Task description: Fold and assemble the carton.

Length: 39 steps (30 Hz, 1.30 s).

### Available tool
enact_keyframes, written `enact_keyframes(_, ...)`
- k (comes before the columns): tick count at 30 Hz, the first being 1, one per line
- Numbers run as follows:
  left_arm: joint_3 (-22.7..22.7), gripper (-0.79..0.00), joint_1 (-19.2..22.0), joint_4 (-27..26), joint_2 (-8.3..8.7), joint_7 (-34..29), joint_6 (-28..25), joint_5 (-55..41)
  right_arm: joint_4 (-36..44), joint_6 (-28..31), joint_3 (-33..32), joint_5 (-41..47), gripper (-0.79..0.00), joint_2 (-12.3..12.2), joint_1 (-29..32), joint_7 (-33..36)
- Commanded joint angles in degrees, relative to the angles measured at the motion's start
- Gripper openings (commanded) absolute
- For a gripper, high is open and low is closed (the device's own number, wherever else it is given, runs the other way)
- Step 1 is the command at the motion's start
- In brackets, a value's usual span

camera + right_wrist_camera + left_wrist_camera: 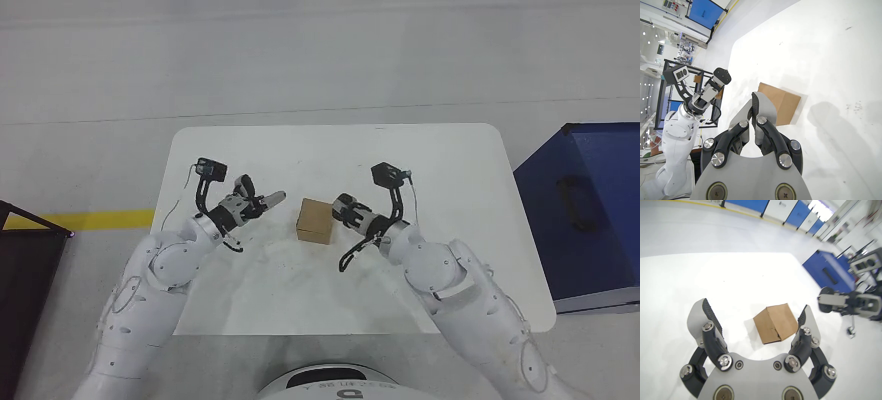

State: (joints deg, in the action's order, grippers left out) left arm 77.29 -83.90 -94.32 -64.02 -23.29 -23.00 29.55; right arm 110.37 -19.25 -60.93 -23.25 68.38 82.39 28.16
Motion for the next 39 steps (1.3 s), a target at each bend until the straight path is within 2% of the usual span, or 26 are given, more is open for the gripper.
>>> enact_keyframes(1, 0.41, 0.0, -0.93, 1.17, -0.08, 0.33, -2.13, -7.1, -2.95, 0.09, 2.12, 0.78, -0.785, 0.61, -1.56, -1.88)
enact_keyframes(4, 0.64, 0.0, -1.66, 2.43, -0.09, 0.27, -4.07, -11.02, -6.76, -0.69, 4.92, 1.68, -0.785, 1.49, -4.31, -2.41)
enact_keyframes(12, 0.3, 0.0, -2.41, 3.37, -0.06, 0.46, -3.89, -10.67, -10.9, -5.26, 8.95, -0.44, -0.785, 2.62, -8.85, 0.57)
enact_keyframes(16, 0.14, 0.0, -2.49, 3.38, -0.05, 0.44, -3.88, -10.75, -11.1, -7.53, 9.97, -2.46, -0.785, 2.85, -9.65, 1.4)
enact_keyframes(22, -0.41, 0.0, -2.2, 3.21, -0.1, 0.6, -3.9, -10.73, -9.0, -7.85, 10.26, -3.09, -0.785, 3.08, -9.25, 1.03)
enact_keyframes(30, -0.74, 0.0, -2.01, 3.41, -0.13, 0.98, -4.33, -10.73, -10.21, -8.26, 10.37, -4.05, -0.785, 3.29, -9.8, 2.39)
enact_keyframes(35, -0.6, 0.0, -2.03, 3.46, -0.07, 0.83, -4.4, -10.92, -4.91, -4.37, 8.86, -2.95, -0.785, 2.76, -7.61, 4.74)
enact_keyframes(39, -0.96, 0.0, -1.46, 3.65, -0.12, 0.51, -4.15, -11.27, -3.45, 3.68, 8.69, -3.19, -0.785, 1.67, -5.11, 12.84)
